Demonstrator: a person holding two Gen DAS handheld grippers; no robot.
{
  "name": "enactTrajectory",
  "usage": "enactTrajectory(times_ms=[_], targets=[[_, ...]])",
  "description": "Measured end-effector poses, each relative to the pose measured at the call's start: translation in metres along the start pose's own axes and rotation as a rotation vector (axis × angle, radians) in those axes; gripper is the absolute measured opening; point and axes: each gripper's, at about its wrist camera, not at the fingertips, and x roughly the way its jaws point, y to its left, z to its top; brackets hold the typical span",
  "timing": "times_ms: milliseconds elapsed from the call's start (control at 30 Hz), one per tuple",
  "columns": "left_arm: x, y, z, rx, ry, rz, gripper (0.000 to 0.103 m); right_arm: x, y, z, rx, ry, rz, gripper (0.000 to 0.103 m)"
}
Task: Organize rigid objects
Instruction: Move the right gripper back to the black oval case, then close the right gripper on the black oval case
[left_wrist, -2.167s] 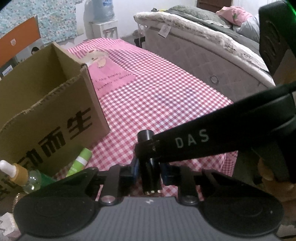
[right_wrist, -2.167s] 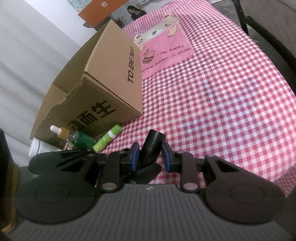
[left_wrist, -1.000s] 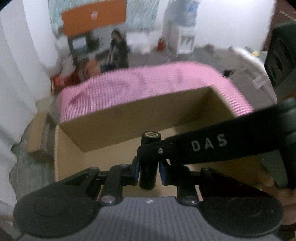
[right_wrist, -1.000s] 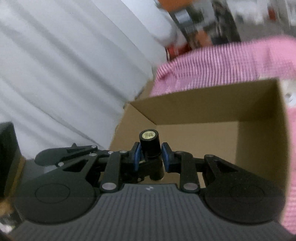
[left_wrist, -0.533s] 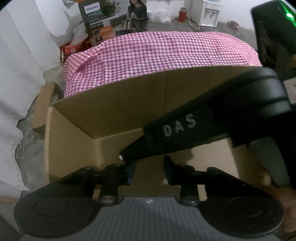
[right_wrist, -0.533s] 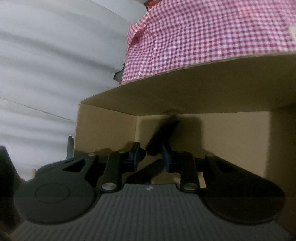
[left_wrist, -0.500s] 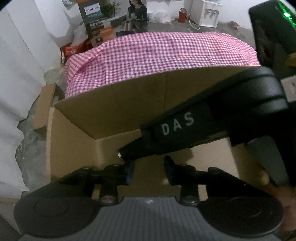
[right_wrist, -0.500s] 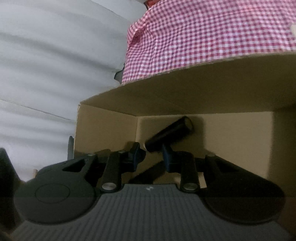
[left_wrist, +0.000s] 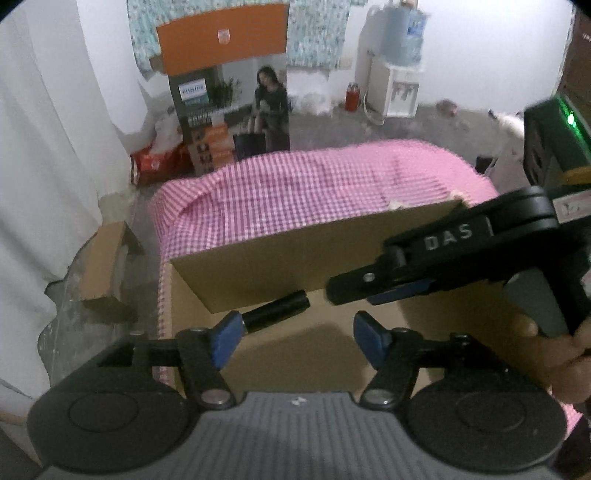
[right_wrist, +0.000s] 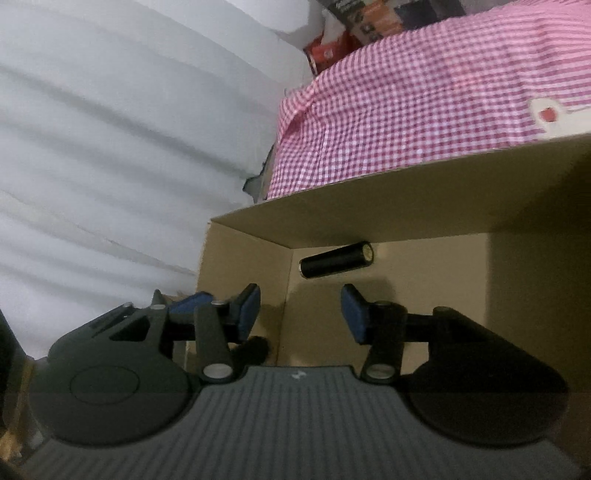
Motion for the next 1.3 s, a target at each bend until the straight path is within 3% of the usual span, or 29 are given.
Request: enactTrajectory(times_ms=[233, 367, 567, 767, 900, 1067, 1300], targets=[[-0.057, -0.004, -0.027, -0.004, -0.098, -0.047, 0.07, -0.062, 0.0, -0.035, -0.01, -0.08, 0.06, 0.048], [-0.085, -0.013, -0.058, -0.002, -0.143, -0.103, 0.071, -0.113, -0.003, -0.072, -0.038, -0.163, 0.112, 0.048], [-0.091, -0.035, -0.109, 0.032, -0.156, -0.2, 0.072, -0.159, -0.036, -0.145, -0.01, -0.244, 0.122, 0.048], [-0.082, -0.065, -0.153, 0.062, -0.171, -0.274, 0.071, -0.16, -0.087, -0.213, 0.119, -0.307, 0.08, 0.048], [-0.061, -0.098, -0.171, 0.117, -0.118, -0.34, 0.069, -0.139, -0.115, -0.25, 0.211, -0.322, 0.025, 0.048], [-0.03, -0.143, -0.18, 0.266, -0.092, -0.301, 0.056, -0.117, -0.131, -0.269, 0.263, -0.285, -0.01, 0.041], [0.004, -0.171, -0.178, 0.349, -0.031, -0.295, 0.04, -0.095, -0.149, -0.274, 0.324, -0.246, -0.005, 0.036]])
